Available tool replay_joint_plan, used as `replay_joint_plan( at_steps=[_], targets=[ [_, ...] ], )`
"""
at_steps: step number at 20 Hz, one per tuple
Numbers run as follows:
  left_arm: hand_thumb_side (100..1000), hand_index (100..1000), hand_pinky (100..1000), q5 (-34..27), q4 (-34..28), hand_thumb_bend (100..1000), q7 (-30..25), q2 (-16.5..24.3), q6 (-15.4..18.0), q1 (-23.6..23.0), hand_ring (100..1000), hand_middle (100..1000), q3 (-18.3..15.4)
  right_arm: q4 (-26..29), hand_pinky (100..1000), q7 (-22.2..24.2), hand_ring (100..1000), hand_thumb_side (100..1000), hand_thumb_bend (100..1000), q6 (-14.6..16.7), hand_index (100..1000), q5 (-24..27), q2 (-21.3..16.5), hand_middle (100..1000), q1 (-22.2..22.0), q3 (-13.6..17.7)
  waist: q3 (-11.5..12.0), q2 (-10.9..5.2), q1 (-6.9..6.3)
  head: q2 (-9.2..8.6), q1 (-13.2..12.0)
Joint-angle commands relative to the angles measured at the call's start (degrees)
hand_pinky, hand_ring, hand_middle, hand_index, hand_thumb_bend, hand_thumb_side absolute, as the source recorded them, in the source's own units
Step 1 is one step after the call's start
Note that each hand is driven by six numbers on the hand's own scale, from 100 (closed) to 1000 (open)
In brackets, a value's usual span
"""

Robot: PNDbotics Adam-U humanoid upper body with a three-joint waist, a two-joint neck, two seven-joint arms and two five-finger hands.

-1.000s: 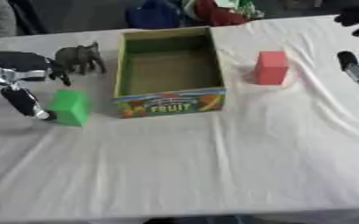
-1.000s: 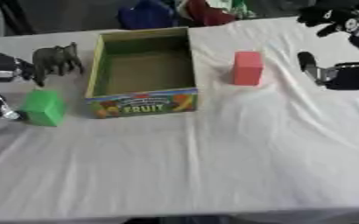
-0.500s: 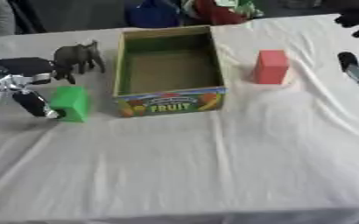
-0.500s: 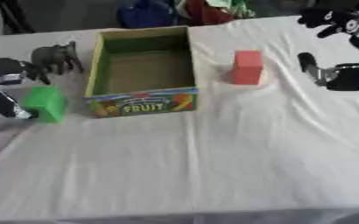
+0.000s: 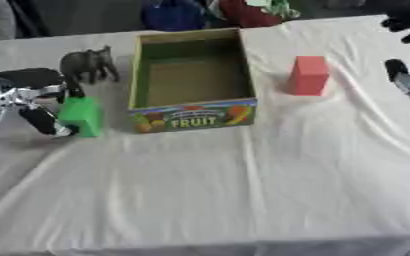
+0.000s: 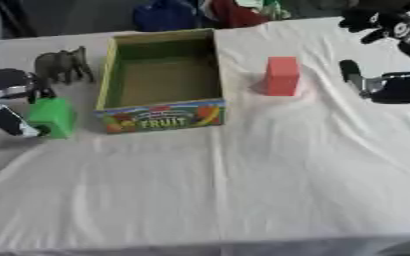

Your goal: Pick up objects on the table and place them in the box.

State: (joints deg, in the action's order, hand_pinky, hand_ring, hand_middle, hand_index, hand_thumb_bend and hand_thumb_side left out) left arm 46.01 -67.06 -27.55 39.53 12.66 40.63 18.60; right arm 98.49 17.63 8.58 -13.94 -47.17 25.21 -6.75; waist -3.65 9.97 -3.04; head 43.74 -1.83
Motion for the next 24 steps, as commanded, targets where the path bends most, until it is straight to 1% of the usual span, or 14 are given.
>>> replay_joint_plan(
  at_steps=[1,3,8,10,12,14,18,24],
  targets=[
    [262,537,678,-1.4,-2.7,303,3.5,1.1,-0.6,0.9,539,429,-1.7,0.1,800,0.0,892,318,100,0.2,999,0.4,-1.2,863,1.0,0.5,0.0,-0.69,0.26,0.15,-0.1],
    [273,524,680,-2.2,-4.9,303,4.5,1.4,-1.2,0.8,536,416,-2.3,0.1,801,0.0,892,319,100,0.2,999,0.4,-1.2,863,1.0,0.5,0.1,-0.7,0.3,0.16,-0.1],
    [297,531,686,-3.4,-11.8,326,4.8,2.1,-2.7,2.6,546,427,-3.6,0.0,801,0.1,892,318,100,0.2,999,0.4,-1.3,863,0.9,0.5,0.2,-0.88,0.3,0.32,-0.1],
    [309,534,688,-3.5,-13.9,338,4.8,1.4,-3.4,3.9,549,430,-3.9,0.0,801,0.2,892,319,100,0.3,999,0.5,-1.3,863,0.9,0.4,0.2,-1.0,0.3,0.35,0.0],
    [311,536,689,-3.1,-14.9,339,4.8,-0.3,-3.9,6.0,553,433,-3.6,-0.1,801,0.3,892,320,100,0.3,999,0.5,-1.1,863,1.0,0.2,0.1,-1.18,0.29,0.38,-0.2],
    [312,539,689,-2.1,-14.5,339,4.5,-2.8,-3.9,8.3,554,436,-2.8,-0.1,801,0.6,892,321,100,0.4,999,0.5,-1.0,863,1.1,-0.1,0.0,-1.36,0.32,0.38,-0.4],
    [310,544,690,0.8,-10.6,340,4.5,-8.3,-3.1,11.3,557,442,-1.5,-0.1,801,1.1,892,324,100,0.5,999,0.7,-0.4,863,1.6,-0.6,-0.7,-1.52,0.62,0.38,-0.6],
    [303,563,694,6.8,-2.5,348,6.1,-14.7,-1.3,12.4,577,460,-0.5,0.0,801,1.7,893,324,100,0.6,999,0.9,0.3,863,2.3,-1.0,-2.3,-1.38,0.97,0.26,-1.1]
  ],
)
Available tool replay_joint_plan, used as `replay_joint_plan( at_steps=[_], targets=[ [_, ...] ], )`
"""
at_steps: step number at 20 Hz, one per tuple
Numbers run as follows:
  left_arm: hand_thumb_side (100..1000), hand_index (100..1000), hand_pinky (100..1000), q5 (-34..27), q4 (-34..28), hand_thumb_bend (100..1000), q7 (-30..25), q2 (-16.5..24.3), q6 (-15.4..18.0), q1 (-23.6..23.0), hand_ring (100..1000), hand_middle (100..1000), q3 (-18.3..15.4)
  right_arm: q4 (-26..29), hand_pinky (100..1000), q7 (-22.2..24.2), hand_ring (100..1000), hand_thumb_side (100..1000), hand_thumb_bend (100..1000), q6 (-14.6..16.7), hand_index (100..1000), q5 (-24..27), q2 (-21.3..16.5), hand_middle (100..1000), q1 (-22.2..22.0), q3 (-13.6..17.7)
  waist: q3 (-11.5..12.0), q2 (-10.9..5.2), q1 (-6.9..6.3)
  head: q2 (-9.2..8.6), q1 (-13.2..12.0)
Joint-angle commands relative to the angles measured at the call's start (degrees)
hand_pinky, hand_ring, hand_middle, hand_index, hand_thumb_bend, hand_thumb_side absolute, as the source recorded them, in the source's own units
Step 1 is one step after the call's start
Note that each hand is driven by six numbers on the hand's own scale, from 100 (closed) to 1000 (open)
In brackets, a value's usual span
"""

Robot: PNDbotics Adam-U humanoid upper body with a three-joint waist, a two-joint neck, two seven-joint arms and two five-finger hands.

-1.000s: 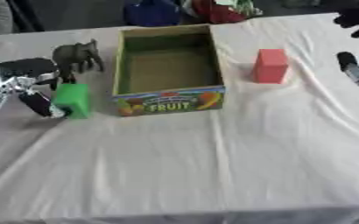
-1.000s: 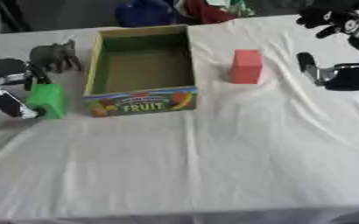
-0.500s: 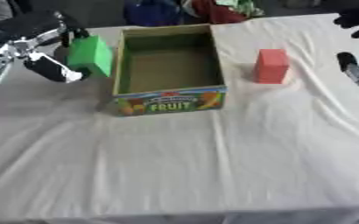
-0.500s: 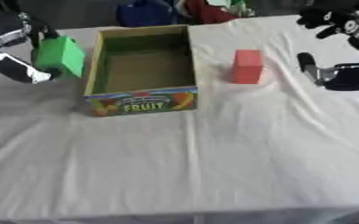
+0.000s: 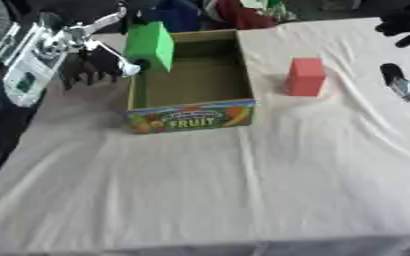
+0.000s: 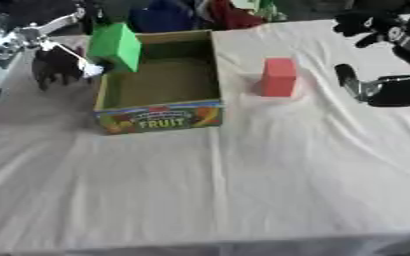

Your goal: Pick up objects on the table and place them in the box.

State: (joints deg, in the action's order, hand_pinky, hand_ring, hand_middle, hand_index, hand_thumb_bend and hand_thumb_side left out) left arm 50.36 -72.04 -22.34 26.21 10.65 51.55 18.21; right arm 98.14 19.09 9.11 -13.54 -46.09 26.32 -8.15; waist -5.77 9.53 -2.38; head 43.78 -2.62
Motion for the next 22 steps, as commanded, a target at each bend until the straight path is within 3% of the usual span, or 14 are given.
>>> replay_joint_plan(
  at_steps=[1,4,5,6,9,13,22],
  targets=[
    [301,588,700,3.5,4.0,358,1.4,-2.2,0.9,1.4,591,481,0.0,0.4,801,0.3,893,325,100,0.1,999,0.6,-0.7,863,1.3,0.4,-0.4,-0.88,0.34,0.13,-0.4],
    [316,667,717,5.9,7.3,428,3.5,-4.0,1.6,1.0,648,558,-0.1,0.5,801,0.5,893,326,100,0.1,999,0.7,-0.4,862,1.5,0.3,-0.8,-0.73,0.4,-0.02,-0.6],
    [326,767,749,6.3,8.1,497,4.1,-4.3,2.0,0.9,727,683,0.0,0.5,800,0.6,892,331,100,0.1,999,0.7,-0.4,862,1.5,0.3,-0.8,-0.69,0.39,-0.02,-0.7],
    [335,799,764,6.6,8.6,526,4.3,-4.5,2.3,0.7,752,729,0.1,0.5,800,0.6,892,331,100,0.1,998,0.7,-0.4,862,1.5,0.3,-0.9,-0.65,0.36,0.0,-0.7],
    [352,848,788,6.8,9.1,585,4.0,-4.3,2.9,0.6,800,799,0.3,0.4,799,0.6,892,332,100,0.1,999,0.7,-0.4,861,1.3,0.3,-0.8,-0.62,0.19,0.1,-0.7],
    [374,879,814,5.7,7.4,630,3.4,-3.1,2.8,0.6,847,864,-0.1,0.3,799,0.7,891,336,100,0.1,999,0.7,-0.5,861,1.2,0.4,-0.6,-0.64,-0.06,0.21,-0.5],
    [424,907,830,-0.5,-1.4,709,1.9,2.8,0.3,1.0,865,901,-1.6,-0.1,799,0.8,891,339,100,0.1,999,0.6,-0.8,860,0.7,0.4,0.1,-0.96,-0.34,0.34,0.0]
  ],
)
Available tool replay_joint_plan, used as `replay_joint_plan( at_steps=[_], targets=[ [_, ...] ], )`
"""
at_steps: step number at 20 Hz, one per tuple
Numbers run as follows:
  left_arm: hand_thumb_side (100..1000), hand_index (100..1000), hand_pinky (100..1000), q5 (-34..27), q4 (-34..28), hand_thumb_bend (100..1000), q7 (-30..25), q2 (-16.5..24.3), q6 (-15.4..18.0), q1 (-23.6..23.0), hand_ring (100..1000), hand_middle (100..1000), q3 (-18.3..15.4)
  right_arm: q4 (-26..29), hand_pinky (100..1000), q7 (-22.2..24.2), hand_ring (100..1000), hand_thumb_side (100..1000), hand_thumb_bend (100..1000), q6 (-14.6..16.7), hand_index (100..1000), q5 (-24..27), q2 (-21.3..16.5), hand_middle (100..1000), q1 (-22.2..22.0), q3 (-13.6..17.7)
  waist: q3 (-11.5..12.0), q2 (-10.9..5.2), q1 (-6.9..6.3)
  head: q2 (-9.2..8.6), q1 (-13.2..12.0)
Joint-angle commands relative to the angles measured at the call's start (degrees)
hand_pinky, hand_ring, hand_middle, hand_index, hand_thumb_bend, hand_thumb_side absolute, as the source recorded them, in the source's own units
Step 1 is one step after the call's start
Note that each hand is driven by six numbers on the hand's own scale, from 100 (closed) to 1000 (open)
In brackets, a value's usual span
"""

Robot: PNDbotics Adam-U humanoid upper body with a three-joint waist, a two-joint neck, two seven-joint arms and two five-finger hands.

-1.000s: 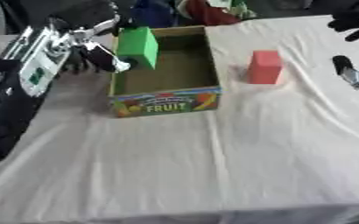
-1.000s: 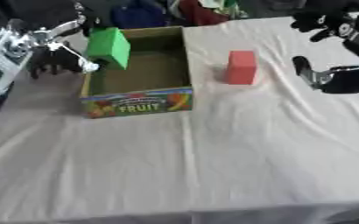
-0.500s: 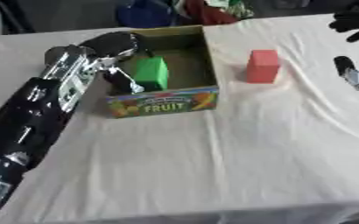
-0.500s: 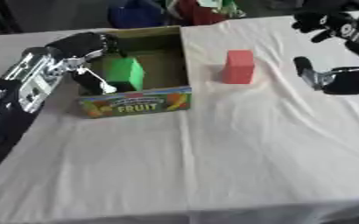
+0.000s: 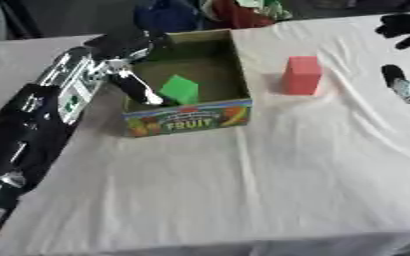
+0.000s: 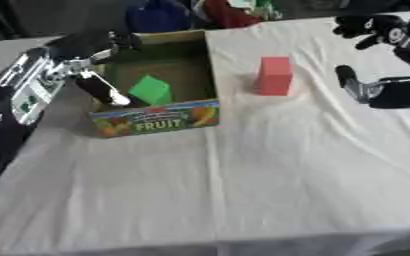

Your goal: Pick up objects on the table and place them in the box.

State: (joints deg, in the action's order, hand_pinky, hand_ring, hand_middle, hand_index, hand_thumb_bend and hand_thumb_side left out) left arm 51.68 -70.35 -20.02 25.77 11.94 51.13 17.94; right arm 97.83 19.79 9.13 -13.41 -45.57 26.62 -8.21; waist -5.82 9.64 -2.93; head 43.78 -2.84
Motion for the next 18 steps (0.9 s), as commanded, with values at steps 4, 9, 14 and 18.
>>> replay_joint_plan(
  at_steps=[4,9,14,18],
  targets=[
    [430,876,805,-3.4,-5.8,695,-0.2,6.5,-3.2,1.1,823,831,-2.9,0.2,799,0.1,891,345,100,0.1,999,0.5,-1.5,860,0.2,0.5,0.5,-1.18,0.12,0.34,0.5],
    [412,868,794,-0.9,-3.8,646,1.1,9.2,-6.8,0.0,811,819,-5.4,0.1,798,0.1,891,342,100,0.1,999,0.5,-1.6,859,0.1,0.6,0.7,-1.28,-0.04,0.29,0.6],
    [395,854,788,3.2,3.8,611,2.5,9.7,-9.5,-0.4,796,798,-8.5,0.0,798,0.2,891,345,100,0.1,999,0.5,-1.7,859,0.0,0.5,0.7,-1.29,-0.05,0.15,0.6],
    [389,854,789,5.1,8.9,601,4.2,9.4,-10.6,-0.2,795,798,-10.4,-0.1,798,0.2,891,347,100,0.0,1000,0.5,-1.6,859,-0.1,0.5,0.6,-1.23,-0.02,0.15,0.6]
  ],
)
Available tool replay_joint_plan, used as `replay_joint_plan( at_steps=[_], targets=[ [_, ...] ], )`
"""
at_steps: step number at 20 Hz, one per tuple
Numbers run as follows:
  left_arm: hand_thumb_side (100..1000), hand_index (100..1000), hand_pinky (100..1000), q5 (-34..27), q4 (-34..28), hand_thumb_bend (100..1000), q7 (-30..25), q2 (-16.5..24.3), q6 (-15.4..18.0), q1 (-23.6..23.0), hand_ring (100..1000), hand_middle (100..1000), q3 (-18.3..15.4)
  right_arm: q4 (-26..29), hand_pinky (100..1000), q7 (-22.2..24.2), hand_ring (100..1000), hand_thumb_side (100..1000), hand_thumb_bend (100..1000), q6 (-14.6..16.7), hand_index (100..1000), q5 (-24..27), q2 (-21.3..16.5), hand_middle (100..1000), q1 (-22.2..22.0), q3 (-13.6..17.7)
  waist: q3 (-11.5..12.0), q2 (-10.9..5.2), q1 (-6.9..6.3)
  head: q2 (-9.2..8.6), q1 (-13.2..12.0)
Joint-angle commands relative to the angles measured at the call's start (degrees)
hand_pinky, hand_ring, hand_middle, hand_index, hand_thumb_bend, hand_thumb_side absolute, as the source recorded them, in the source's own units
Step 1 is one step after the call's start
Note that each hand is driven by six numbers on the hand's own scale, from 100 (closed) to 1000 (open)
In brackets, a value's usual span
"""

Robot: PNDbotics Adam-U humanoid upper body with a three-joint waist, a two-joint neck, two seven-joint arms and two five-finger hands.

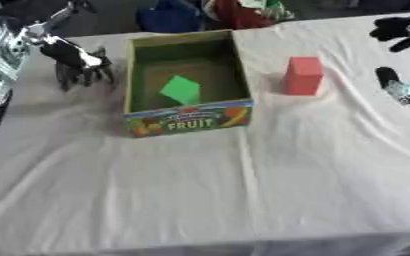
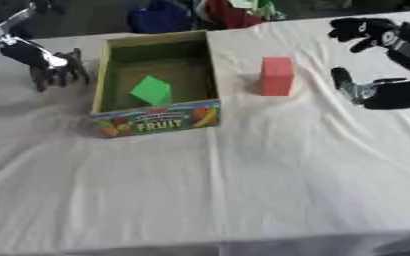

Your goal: Pick up objects on the table and place them in the box.

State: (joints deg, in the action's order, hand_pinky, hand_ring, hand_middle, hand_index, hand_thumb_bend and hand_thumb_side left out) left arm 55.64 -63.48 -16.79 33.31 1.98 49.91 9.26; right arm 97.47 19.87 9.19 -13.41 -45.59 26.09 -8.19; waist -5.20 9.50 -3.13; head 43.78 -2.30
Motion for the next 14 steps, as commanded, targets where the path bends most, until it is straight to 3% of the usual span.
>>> replay_joint_plan(
  at_steps=[1,10,14],
  targets=[
    [388,853,789,1.5,3.0,599,1.4,1.8,-0.8,1.1,796,798,-2.1,0.3,798,0.1,891,346,100,0.0,1000,0.5,-1.6,859,0.4,0.5,-0.1,-1.06,0.21,0.16,0.1],
    [357,845,786,3.6,11.4,560,3.2,0.5,-1.6,1.8,789,789,-4.7,0.3,798,0.3,891,351,100,0.0,1000,0.5,-1.4,859,0.5,0.4,-0.9,-0.91,0.32,0.27,-0.1],
    [322,829,779,5.2,15.2,492,6.6,-0.6,-2.7,2.2,776,773,-6.0,0.3,797,0.4,891,353,100,0.0,1000,0.6,-1.2,859,0.6,0.3,-1.4,-0.76,0.28,0.21,-0.6]
  ],
)
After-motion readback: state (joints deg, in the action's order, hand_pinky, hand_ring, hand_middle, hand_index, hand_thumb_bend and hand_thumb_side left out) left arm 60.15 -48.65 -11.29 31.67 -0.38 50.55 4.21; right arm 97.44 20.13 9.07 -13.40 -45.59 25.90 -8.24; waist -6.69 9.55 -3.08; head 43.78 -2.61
